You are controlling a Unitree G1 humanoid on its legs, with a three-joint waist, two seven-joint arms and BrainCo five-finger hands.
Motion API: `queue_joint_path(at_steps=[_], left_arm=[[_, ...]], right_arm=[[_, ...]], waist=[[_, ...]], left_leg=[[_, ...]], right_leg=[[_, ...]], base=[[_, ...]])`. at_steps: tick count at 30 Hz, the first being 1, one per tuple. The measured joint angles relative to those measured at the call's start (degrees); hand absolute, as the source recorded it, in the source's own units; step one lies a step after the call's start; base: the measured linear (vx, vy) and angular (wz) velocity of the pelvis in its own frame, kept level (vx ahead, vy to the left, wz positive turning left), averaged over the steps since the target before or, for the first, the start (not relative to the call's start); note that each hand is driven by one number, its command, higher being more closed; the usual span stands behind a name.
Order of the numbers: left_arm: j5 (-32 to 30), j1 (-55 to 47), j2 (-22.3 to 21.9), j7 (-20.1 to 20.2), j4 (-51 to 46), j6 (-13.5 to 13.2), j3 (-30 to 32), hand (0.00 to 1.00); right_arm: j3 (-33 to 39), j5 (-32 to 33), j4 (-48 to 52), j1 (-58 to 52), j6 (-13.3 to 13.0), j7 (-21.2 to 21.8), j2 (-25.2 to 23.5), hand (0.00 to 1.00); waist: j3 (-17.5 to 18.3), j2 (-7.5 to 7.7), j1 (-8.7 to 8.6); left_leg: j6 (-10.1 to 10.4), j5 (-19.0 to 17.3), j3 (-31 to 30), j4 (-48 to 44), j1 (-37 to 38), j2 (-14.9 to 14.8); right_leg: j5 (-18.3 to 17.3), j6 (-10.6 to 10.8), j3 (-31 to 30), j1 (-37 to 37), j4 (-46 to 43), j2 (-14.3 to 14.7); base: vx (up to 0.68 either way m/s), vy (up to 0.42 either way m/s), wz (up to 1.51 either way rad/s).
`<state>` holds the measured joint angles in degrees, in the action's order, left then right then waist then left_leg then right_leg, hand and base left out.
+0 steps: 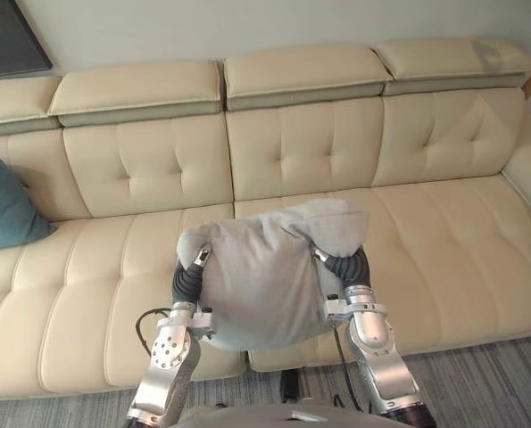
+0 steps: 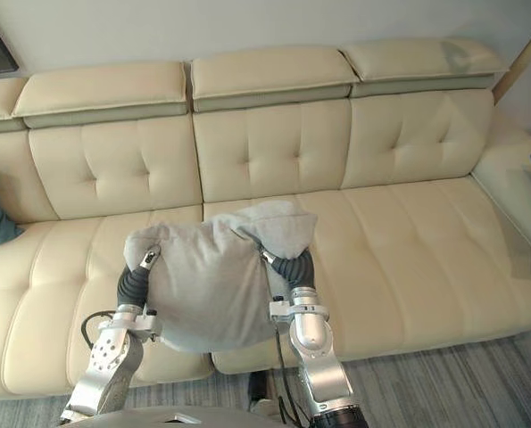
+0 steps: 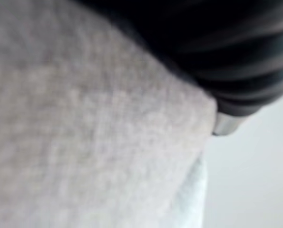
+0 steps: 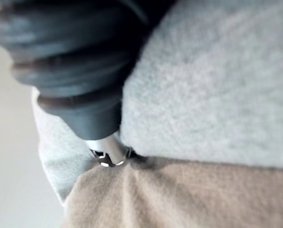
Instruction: Pick up cushions and gather them together orderly.
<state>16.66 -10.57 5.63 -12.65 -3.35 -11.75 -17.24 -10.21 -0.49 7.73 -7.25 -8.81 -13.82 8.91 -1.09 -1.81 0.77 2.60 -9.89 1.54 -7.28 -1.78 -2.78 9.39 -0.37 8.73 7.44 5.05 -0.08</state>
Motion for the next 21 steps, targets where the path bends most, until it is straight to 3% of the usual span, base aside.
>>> queue_joint_path(at_steps=[3, 7, 10, 13, 15, 21], left_arm=[[-0.10, 3.24, 0.01, -1.23, 0.36, 0.09, 0.65, 1.00], [-2.70, 15.23, 0.55, -4.12, 4.96, 0.13, 3.61, 1.00], [-5.99, 27.92, 3.66, -7.74, 8.31, 0.14, 4.17, 1.00], [-8.89, 38.09, 6.23, -11.06, 11.98, 0.27, 6.24, 1.00], [-10.20, 45.82, 7.81, -13.35, 15.04, 0.46, 8.35, 1.00], [-10.76, 62.06, 11.30, -15.86, 23.45, 0.71, 10.70, 1.00]], right_arm=[[0.19, -0.08, -0.22, 2.69, 0.12, -0.78, -0.01, 1.00], [1.28, -1.27, -4.68, 14.12, 0.17, -2.79, -0.23, 1.00], [3.16, -1.65, -9.96, 26.84, 0.17, -5.69, -0.23, 1.00], [4.10, -1.65, -14.57, 36.90, 0.17, -8.21, -0.41, 1.00], [4.89, -1.66, -18.66, 44.90, 0.25, -9.49, -0.43, 1.00], [7.64, -1.65, -27.20, 60.88, 0.35, -13.12, 0.08, 1.00]], waist=[[-0.02, 0.04, 0.03], [-0.89, 0.85, -0.06], [-5.67, 1.95, -0.41], [-7.64, 2.15, -0.52], [-10.78, 2.12, -0.48], [-15.01, 2.10, -0.47]], left_leg=[[-0.06, 0.04, 0.02, -0.62, -1.62, 0.21], [-0.12, 1.64, -0.08, -0.77, -6.22, 1.08], [-0.12, 3.10, -1.07, -1.84, -10.46, 1.82], [0.12, 3.91, -1.52, -2.62, -15.38, 2.07], [0.65, 4.99, -1.52, -2.61, -16.85, 2.00], [1.25, 6.36, -1.67, -2.69, -21.25, 1.96]], right_leg=[[0.58, -0.02, -0.03, 1.30, 0.00, -0.18], [2.57, -0.11, -0.08, 5.77, -0.36, -1.07], [4.59, -0.20, -0.08, 9.09, -0.38, -2.04], [5.76, -0.08, -0.18, 13.33, -0.40, -2.48], [6.27, -0.18, -0.12, 14.75, -0.40, -2.45], [7.19, -0.36, 0.27, 18.86, -0.41, -2.48]], base=[[-0.02, 0.044, -0.02], [-0.07, 0.053, 0.03], [-0.14, 0.072, 0.19], [-0.13, 0.057, 0.16], [-0.10, 0.040, 0.06], [-0.05, 0.050, 0.06]])
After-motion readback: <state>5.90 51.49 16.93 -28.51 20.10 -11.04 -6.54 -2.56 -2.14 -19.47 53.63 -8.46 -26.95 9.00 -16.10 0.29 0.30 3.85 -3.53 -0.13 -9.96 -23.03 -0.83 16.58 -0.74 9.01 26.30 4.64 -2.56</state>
